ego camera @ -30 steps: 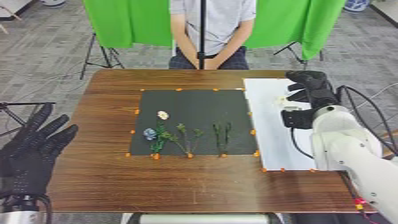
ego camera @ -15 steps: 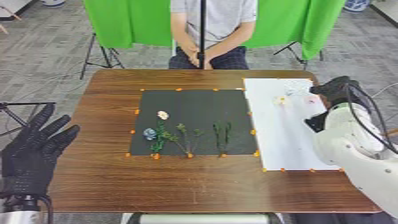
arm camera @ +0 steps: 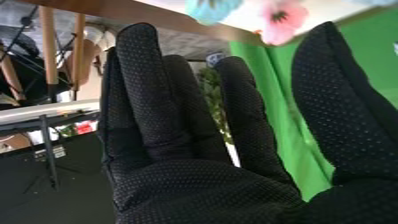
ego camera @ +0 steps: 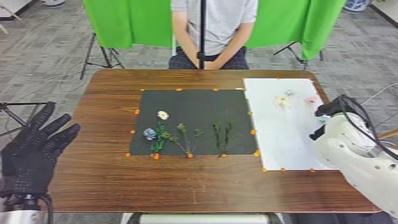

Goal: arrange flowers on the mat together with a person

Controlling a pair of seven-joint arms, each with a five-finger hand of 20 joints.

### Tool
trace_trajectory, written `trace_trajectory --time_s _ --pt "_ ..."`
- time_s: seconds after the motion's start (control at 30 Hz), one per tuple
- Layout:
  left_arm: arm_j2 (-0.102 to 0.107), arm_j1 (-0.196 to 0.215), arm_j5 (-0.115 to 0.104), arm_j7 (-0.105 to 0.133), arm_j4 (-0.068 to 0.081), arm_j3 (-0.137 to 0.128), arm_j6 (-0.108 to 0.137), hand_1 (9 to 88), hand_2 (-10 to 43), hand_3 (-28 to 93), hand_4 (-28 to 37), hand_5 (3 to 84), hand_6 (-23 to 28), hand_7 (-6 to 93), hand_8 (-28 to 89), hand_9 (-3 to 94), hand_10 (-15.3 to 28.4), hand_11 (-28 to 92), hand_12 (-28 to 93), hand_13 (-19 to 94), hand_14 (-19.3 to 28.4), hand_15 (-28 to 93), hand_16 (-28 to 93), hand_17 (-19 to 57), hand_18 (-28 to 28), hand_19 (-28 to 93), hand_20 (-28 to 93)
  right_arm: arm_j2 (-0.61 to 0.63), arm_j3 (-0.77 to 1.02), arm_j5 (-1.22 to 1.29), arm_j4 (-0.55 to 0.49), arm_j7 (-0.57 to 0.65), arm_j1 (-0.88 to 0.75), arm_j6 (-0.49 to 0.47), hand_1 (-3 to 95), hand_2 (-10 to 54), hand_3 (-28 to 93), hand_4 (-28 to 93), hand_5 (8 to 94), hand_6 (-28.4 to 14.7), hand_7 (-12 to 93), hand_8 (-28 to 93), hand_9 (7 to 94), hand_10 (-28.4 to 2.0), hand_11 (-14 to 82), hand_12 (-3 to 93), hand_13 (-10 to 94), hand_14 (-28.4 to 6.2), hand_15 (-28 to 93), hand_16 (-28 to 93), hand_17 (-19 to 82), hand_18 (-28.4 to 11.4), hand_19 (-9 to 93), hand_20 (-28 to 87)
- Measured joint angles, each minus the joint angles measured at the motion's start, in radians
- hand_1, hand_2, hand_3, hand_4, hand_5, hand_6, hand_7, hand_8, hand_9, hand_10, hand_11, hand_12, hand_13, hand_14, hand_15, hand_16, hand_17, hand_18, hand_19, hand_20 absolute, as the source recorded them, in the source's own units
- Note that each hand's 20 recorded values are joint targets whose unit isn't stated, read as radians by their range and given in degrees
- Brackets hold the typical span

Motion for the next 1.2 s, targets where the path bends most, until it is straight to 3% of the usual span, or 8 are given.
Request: trace_trajectory --time_s 0.2,0.33,0.4,0.5,0.6,0.97,1.2 --pt "0.003 -0.001 -0.005 0.001 0.0 0.0 0.0 20.2 6.8 76 -26.9 31.2 4.6 10.0 -9 31.1 15.2 18 11 23 22.3 45 -6 -6.7 20.3 46 21 0.001 -0.047 0.012 0.034 -0.011 0.016 -0.036 42.6 -9.5 73 -26 55.6 -0.4 12 -12 57.6 -21.1 13.4 13.2 58 -19.2 55 6 23 -28.3 75 -5" --pt "0.005 -0.001 -0.006 0.001 0.001 0.0 0.0 20.2 6.8 76 -26.8 31.2 4.6 10.0 -9 31.1 15.2 18 11 23 22.3 45 -6 -6.7 20.2 46 21 0.002 -0.11 0.015 0.065 -0.025 0.048 -0.037 46.4 -9.5 73 -28 62.9 1.3 13 -13 64.4 -16.9 14.9 13.0 62 -16.5 52 8 24 -27.0 74 -3" --pt "0.005 -0.001 -0.006 0.001 0.001 0.001 0.0 20.2 6.8 76 -26.8 31.2 4.6 10.0 -9 31.1 15.2 18 11 23 22.3 45 -6 -6.7 20.2 46 21 0.0 -0.12 0.015 0.074 -0.029 0.056 -0.037 51.8 -9.5 68 -28 69.7 2.1 15 -8 70.5 -13.4 16.0 13.4 67 -13.6 50 10 27 -25.2 73 -2" --pt "0.005 -0.002 -0.008 0.001 0.001 0.002 0.0 20.2 6.8 76 -26.8 31.3 4.6 10.0 -9 31.1 15.2 18 11 23 22.3 45 -6 -6.7 20.3 46 21 0.001 -0.137 -0.005 0.084 -0.032 0.073 -0.028 59.2 -9.5 62 -28 79.8 2.7 15 -2 84.8 -9.4 7.8 25.6 75 -8.1 43 22 31 -22.5 74 0" --pt "0.012 -0.002 -0.018 0.004 0.001 0.002 0.0 20.2 6.8 76 -26.8 31.3 4.7 10.0 -8 31.1 15.2 18 11 23 22.3 45 -6 -6.7 20.2 46 21 0.003 -0.207 -0.056 0.106 -0.031 0.108 0.015 62.6 -9.5 60 -28 85.2 3.2 17 1 92.9 -7.0 9.0 31.7 80 -4.3 40 27 34 -18.9 76 0" --pt "0.045 0.007 -0.045 0.031 0.002 -0.001 0.002 20.3 6.8 76 -26.7 31.6 4.9 10.0 -8 31.1 15.2 18 11 23 22.2 45 -6 -6.8 20.3 46 21 -0.003 -0.239 -0.132 0.117 -0.026 0.092 0.132 65.0 -9.5 59 -28 86.5 2.8 18 2 93.7 -7.4 11.6 32.5 84 -1.9 41 30 34 -16.2 79 -1" --pt "0.047 0.012 -0.047 0.032 0.002 -0.002 0.003 20.3 6.8 76 -26.8 31.6 4.9 9.9 -8 31.1 15.2 18 11 23 22.3 45 -7 -6.8 20.2 46 21 -0.001 -0.251 -0.172 0.099 -0.016 0.094 0.187 64.4 -9.5 60 -28 87.1 2.8 18 2 93.7 -7.1 12.8 32.7 85 -1.2 40 31 34 -15.9 80 0"
